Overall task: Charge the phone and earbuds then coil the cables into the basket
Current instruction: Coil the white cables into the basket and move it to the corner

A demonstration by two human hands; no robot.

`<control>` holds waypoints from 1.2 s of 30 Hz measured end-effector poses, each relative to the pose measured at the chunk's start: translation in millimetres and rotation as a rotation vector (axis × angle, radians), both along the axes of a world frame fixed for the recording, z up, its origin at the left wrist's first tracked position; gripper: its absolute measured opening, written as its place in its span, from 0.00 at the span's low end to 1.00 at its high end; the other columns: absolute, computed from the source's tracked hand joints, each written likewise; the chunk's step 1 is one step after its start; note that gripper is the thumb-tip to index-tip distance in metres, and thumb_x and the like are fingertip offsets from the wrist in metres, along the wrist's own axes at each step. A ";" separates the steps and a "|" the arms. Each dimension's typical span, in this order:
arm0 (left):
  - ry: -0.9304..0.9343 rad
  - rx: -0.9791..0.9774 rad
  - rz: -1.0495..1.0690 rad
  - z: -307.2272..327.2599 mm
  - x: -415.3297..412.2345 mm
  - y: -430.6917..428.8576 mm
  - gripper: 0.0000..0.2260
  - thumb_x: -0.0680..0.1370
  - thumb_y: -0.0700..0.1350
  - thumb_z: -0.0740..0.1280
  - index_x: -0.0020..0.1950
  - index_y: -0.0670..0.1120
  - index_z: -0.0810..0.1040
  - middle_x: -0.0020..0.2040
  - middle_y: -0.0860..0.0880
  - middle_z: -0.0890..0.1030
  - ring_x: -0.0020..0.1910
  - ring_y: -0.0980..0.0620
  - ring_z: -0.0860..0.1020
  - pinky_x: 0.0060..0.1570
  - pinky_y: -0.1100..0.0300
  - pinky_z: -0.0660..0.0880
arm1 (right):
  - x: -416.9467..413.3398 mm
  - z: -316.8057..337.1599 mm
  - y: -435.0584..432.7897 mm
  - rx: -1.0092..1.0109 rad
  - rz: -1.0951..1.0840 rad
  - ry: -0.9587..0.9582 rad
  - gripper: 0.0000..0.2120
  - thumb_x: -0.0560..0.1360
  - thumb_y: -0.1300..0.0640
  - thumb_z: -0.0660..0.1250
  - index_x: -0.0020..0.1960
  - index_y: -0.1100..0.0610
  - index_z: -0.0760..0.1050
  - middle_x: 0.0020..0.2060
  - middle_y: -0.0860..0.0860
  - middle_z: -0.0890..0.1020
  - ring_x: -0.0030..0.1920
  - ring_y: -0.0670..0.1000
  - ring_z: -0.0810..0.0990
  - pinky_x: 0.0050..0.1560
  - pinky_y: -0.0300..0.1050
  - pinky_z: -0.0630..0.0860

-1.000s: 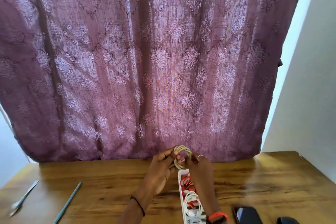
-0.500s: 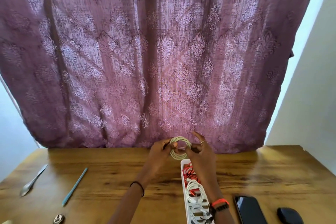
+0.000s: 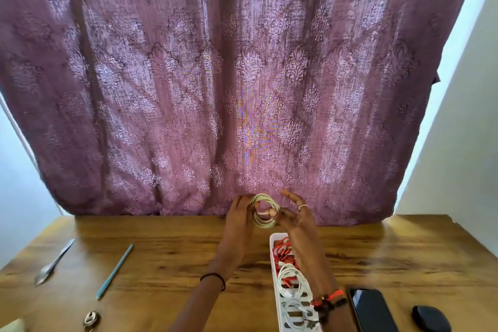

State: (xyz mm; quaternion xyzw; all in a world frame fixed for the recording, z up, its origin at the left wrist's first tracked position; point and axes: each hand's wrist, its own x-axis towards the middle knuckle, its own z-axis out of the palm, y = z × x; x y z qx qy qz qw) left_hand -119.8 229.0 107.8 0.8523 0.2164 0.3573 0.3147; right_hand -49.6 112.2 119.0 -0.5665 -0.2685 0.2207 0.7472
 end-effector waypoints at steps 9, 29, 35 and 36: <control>-0.098 -0.020 -0.069 4.5 -4.9 -7.9 0.15 0.74 0.39 0.56 0.55 0.35 0.77 0.49 0.39 0.81 0.47 0.46 0.79 0.44 0.78 0.65 | 7.1 1.2 -7.8 0.279 0.257 0.270 0.43 0.50 0.58 0.82 0.63 0.59 0.73 0.43 0.63 0.83 0.40 0.55 0.83 0.41 0.43 0.80; -0.122 0.046 0.045 1.5 -16.7 -2.9 0.21 0.77 0.52 0.53 0.61 0.42 0.75 0.61 0.45 0.71 0.57 0.51 0.74 0.58 0.67 0.67 | -6.3 -2.2 6.8 -0.403 -0.286 -0.330 0.07 0.72 0.64 0.68 0.47 0.53 0.80 0.41 0.50 0.85 0.42 0.48 0.83 0.49 0.49 0.79; -0.012 0.106 0.090 -4.0 -19.5 7.3 0.14 0.80 0.45 0.56 0.63 0.45 0.74 0.58 0.44 0.76 0.52 0.43 0.78 0.49 0.53 0.73 | -0.9 -7.7 3.7 -0.584 -0.163 -0.547 0.07 0.73 0.59 0.67 0.48 0.57 0.82 0.37 0.54 0.84 0.34 0.48 0.78 0.37 0.43 0.73; -0.011 0.103 0.078 -5.1 -19.2 7.7 0.13 0.80 0.42 0.58 0.63 0.44 0.74 0.58 0.44 0.76 0.53 0.43 0.77 0.49 0.56 0.72 | 0.0 -6.6 3.0 -0.577 -0.148 -0.540 0.04 0.72 0.57 0.69 0.44 0.57 0.82 0.34 0.53 0.83 0.33 0.46 0.77 0.36 0.42 0.74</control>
